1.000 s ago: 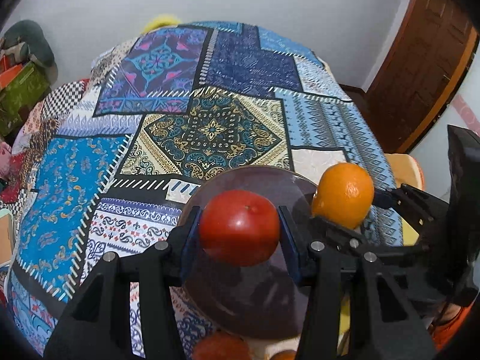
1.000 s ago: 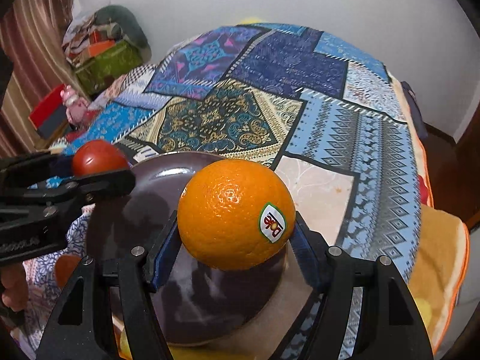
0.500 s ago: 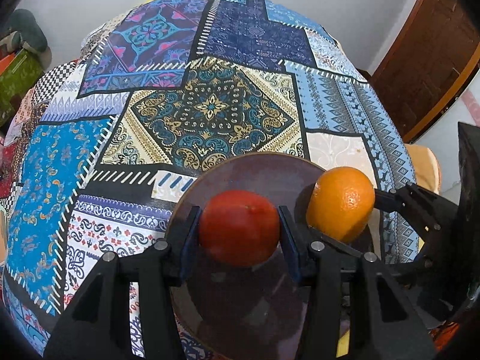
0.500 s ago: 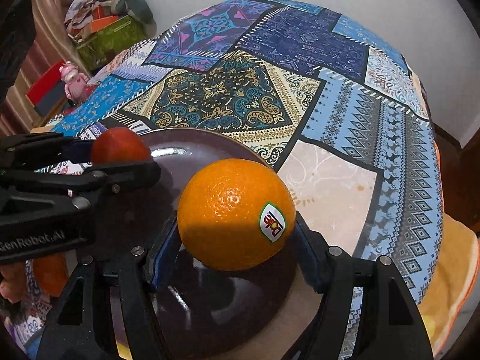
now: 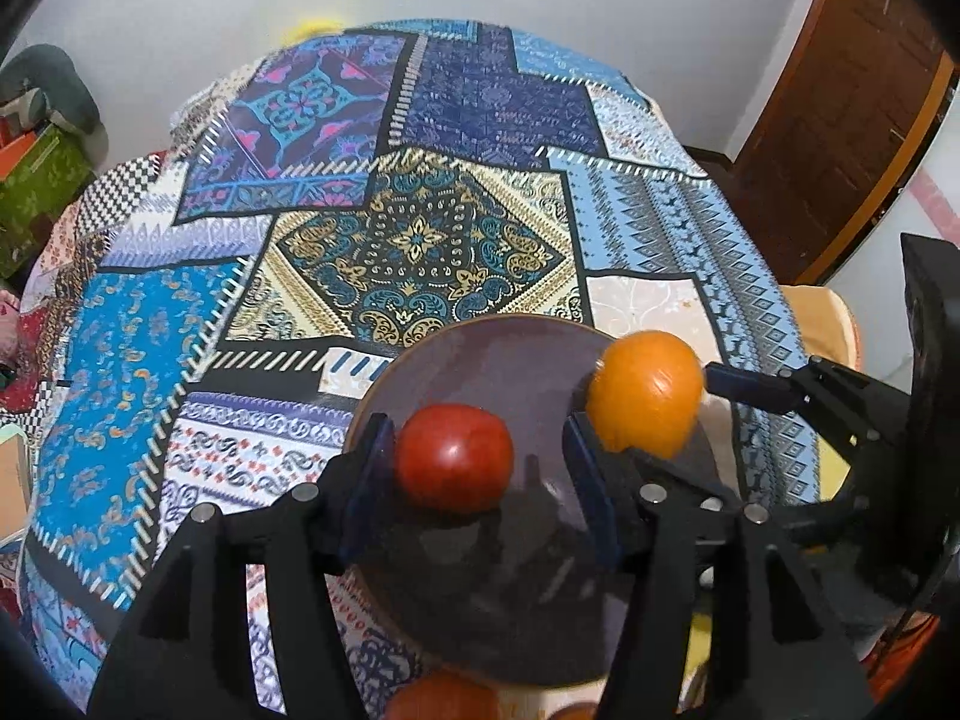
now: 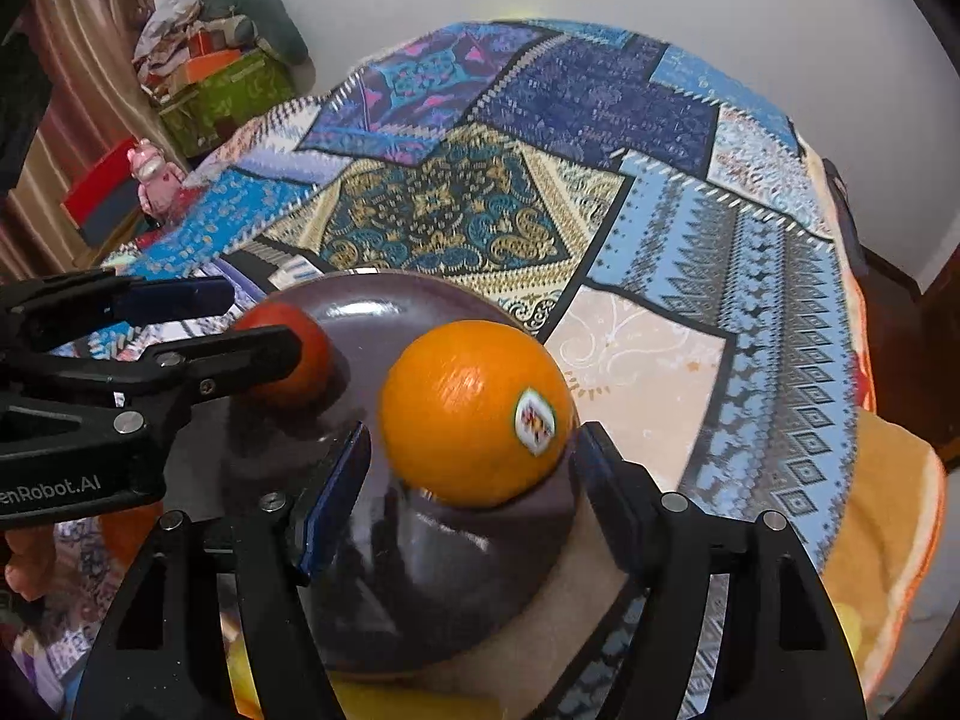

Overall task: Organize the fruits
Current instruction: 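Carry tomato and orange onto the brown plate and open both tools, then grasp a second red tomato with the left tool while the right tool grasps another orange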

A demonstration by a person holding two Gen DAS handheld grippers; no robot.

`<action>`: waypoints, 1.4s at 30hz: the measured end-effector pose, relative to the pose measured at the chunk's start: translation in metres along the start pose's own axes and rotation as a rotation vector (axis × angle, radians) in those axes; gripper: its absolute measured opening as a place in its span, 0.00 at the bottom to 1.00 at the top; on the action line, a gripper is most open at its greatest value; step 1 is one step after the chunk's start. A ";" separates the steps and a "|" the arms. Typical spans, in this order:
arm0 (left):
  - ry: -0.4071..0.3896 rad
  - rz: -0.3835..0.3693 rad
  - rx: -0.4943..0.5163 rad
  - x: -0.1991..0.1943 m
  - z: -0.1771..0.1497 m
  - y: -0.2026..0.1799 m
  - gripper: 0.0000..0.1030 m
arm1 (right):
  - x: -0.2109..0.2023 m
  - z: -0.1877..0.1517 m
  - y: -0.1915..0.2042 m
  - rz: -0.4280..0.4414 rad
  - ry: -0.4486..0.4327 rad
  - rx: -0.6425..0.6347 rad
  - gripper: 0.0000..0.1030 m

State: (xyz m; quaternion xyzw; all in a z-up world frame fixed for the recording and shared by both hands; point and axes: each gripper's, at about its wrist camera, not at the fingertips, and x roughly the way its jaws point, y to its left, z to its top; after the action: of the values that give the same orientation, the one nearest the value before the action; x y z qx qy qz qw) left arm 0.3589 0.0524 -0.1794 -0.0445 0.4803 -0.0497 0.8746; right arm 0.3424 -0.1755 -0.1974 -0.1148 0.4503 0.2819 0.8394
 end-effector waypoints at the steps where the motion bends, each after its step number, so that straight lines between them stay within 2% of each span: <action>1: -0.011 0.002 0.002 -0.007 -0.001 0.000 0.56 | -0.006 0.000 0.000 -0.002 -0.010 0.001 0.66; 11: -0.114 0.015 0.017 -0.079 -0.025 0.001 0.56 | -0.073 -0.017 0.001 -0.034 -0.126 0.016 0.66; 20: -0.138 0.022 0.000 -0.116 -0.066 0.011 0.58 | -0.114 -0.053 -0.013 -0.079 -0.177 0.080 0.68; 26: -0.097 0.025 -0.009 -0.115 -0.096 0.016 0.58 | -0.123 -0.088 -0.021 -0.098 -0.156 0.129 0.68; 31: -0.058 0.007 -0.022 -0.107 -0.117 0.019 0.58 | -0.115 -0.119 -0.030 -0.119 -0.107 0.172 0.69; 42: 0.021 -0.021 -0.042 -0.069 -0.130 0.018 0.58 | -0.083 -0.156 -0.047 -0.095 -0.001 0.274 0.69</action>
State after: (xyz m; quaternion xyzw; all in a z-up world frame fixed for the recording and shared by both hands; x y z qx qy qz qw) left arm 0.2133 0.0753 -0.1939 -0.0671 0.4900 -0.0493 0.8677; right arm 0.2260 -0.3145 -0.2207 -0.0201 0.4783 0.1777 0.8598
